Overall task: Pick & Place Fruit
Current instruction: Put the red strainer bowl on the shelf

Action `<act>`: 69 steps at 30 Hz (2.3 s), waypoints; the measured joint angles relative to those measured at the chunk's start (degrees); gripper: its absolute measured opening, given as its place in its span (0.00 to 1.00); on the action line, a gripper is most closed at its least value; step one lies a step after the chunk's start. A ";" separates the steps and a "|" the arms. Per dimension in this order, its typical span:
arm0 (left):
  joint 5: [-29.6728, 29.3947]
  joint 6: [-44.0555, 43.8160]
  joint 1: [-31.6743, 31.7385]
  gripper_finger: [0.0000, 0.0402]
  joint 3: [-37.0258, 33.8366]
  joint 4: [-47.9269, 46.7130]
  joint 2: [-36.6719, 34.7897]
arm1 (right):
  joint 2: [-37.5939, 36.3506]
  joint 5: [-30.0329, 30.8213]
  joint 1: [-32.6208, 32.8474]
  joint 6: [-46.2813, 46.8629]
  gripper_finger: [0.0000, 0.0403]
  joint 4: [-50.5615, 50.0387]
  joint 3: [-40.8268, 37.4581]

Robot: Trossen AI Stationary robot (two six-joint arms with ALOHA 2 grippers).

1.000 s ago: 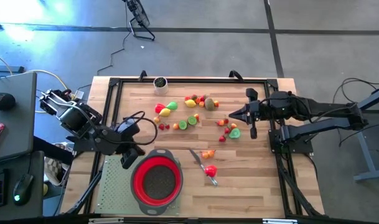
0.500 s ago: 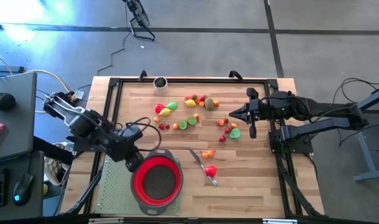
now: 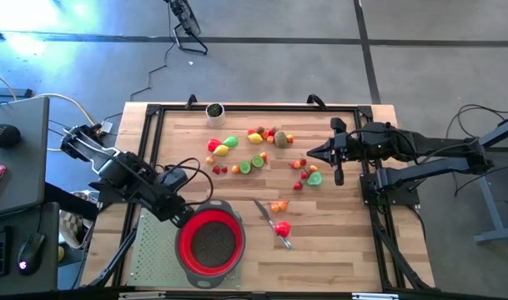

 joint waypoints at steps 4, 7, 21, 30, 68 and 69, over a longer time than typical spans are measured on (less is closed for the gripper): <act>-0.01 0.15 0.00 0.38 0.00 0.51 -0.01 | 0.00 0.00 0.00 -0.01 0.01 0.00 0.00; -0.43 0.63 0.00 0.49 0.01 0.70 0.28 | 0.00 0.00 -0.02 0.00 0.01 0.00 0.00; -1.68 -1.93 -0.02 0.57 -5.75 2.10 0.37 | 0.00 -0.02 0.00 0.00 0.01 -0.04 0.00; 2.62 -0.92 -0.02 0.57 -14.67 14.17 0.37 | 0.00 0.00 -0.01 -0.04 0.01 -0.07 0.00; 13.07 -3.83 -0.04 0.04 -14.33 16.09 -6.75 | 0.02 0.15 0.00 -1.57 0.01 -1.55 0.00; 15.16 -4.15 -0.07 0.04 -14.19 15.17 -7.28 | 0.02 0.15 0.00 -1.57 0.00 -1.55 0.00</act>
